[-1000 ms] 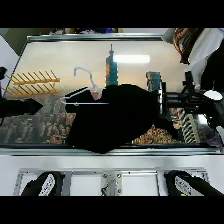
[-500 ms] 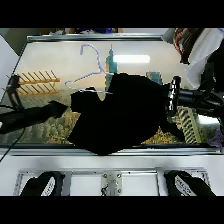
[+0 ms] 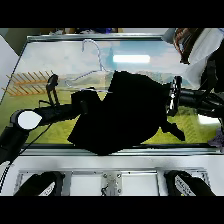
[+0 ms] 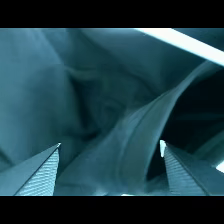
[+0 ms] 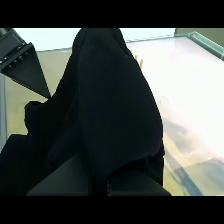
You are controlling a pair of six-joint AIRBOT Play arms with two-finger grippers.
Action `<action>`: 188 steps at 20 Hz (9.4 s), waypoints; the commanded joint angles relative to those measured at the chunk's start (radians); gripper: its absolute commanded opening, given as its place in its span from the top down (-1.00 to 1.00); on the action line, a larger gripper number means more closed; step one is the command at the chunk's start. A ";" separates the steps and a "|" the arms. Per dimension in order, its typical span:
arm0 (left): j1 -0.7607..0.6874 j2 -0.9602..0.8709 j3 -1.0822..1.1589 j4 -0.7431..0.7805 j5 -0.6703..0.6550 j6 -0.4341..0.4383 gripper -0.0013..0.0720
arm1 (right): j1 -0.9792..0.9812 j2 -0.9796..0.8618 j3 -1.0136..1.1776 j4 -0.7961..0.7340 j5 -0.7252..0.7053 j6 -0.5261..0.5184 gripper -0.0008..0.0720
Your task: Fold the clothes and pants, and hang the long-sleeved shirts on hangers.
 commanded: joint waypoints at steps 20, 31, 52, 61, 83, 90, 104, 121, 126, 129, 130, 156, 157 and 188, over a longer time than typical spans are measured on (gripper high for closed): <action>0.032 -0.103 -0.008 0.089 -0.115 -0.006 0.91 | -0.001 0.103 0.001 -0.037 0.000 0.158 0.93; 0.140 -0.065 -0.008 0.097 -0.160 0.034 0.91 | 0.001 0.240 0.001 0.033 -0.048 0.372 0.93; 0.255 -0.138 -0.005 0.103 -0.159 0.084 0.91 | 0.029 0.247 0.001 0.054 -0.052 0.494 0.93; 0.155 -0.125 -0.004 0.097 -0.129 0.083 0.91 | 0.029 0.271 0.001 0.151 -0.141 0.493 0.93; 0.230 -0.126 0.083 -0.005 -0.121 0.136 0.91 | 0.080 0.268 0.001 0.347 -0.206 0.474 0.94; 0.230 -0.126 0.081 0.001 -0.132 0.145 0.91 | 0.090 0.268 0.001 0.453 -0.208 0.445 0.94; 0.322 -0.126 0.081 0.002 -0.132 0.163 0.91 | 0.090 0.270 0.001 0.404 -0.179 0.518 0.93; 0.528 -0.126 0.311 0.001 -0.250 0.244 0.91 | 0.087 0.269 0.001 0.074 -0.145 0.575 0.93; 0.452 -0.160 0.536 0.064 -0.350 0.283 0.91 | 0.087 0.269 0.001 0.047 -0.119 0.584 0.93; 0.401 -0.246 0.705 0.140 -0.504 0.283 0.91 | 0.087 0.269 0.001 -0.012 -0.106 0.628 0.93; 0.384 -0.277 0.756 0.160 -0.542 0.283 0.91 | 0.087 0.269 0.001 -0.023 -0.091 0.629 0.93; 0.364 -0.491 1.179 -0.134 -0.481 0.275 -0.96 | 0.087 0.262 0.001 0.237 -0.059 0.654 0.93; 0.388 -0.479 1.179 -0.138 -0.478 0.275 -0.96 | 0.087 0.262 0.001 0.237 -0.083 0.654 0.93; 0.300 -0.443 1.176 -0.132 -0.434 0.312 0.91 | -0.721 0.437 0.139 -0.302 -1.440 0.493 0.93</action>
